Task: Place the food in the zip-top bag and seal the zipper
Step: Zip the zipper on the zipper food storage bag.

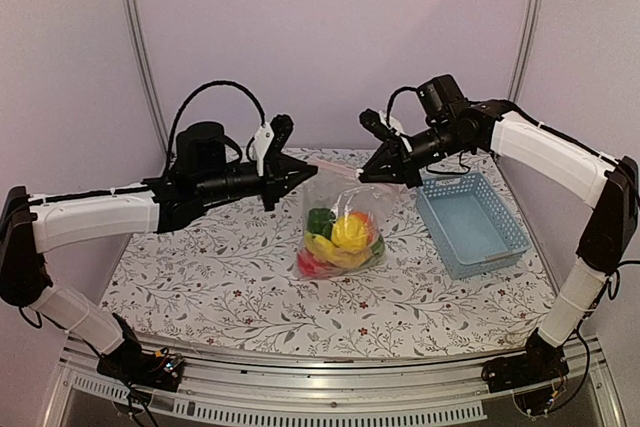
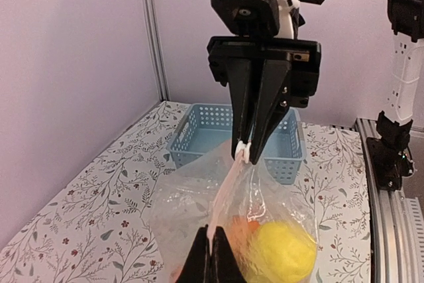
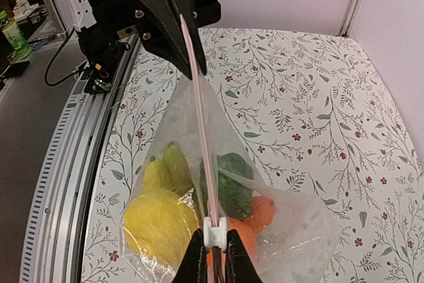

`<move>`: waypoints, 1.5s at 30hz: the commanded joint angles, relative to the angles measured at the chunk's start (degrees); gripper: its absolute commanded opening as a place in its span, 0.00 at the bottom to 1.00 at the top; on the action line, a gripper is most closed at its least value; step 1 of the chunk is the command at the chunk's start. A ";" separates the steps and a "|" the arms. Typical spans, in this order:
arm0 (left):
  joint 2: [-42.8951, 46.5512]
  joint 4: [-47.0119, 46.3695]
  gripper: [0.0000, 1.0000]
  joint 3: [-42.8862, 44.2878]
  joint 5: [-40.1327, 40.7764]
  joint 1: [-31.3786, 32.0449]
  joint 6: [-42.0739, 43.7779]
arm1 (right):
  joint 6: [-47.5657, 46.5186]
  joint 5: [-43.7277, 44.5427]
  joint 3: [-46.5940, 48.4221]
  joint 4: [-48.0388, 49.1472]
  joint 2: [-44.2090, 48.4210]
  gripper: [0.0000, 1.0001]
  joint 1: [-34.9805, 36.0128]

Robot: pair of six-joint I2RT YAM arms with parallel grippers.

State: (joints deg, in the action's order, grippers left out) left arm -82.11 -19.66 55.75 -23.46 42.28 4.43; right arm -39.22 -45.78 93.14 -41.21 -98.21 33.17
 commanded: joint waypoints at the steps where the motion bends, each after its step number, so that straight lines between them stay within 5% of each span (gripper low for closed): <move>1: 4.43 -2.63 0.00 -1.35 3.66 -4.00 -0.17 | -1.68 4.25 -2.88 -7.30 1.74 0.05 -5.25; 45: 4.43 -6.77 0.00 -4.75 1.47 -8.71 -2.94 | -8.91 8.41 -7.97 -16.45 4.32 0.06 -14.52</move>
State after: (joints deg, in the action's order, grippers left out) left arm -78.22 -21.61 50.70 -23.75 36.36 2.70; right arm -47.64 -42.24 85.32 -53.45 -94.85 20.82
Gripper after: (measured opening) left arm 0.004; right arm 0.060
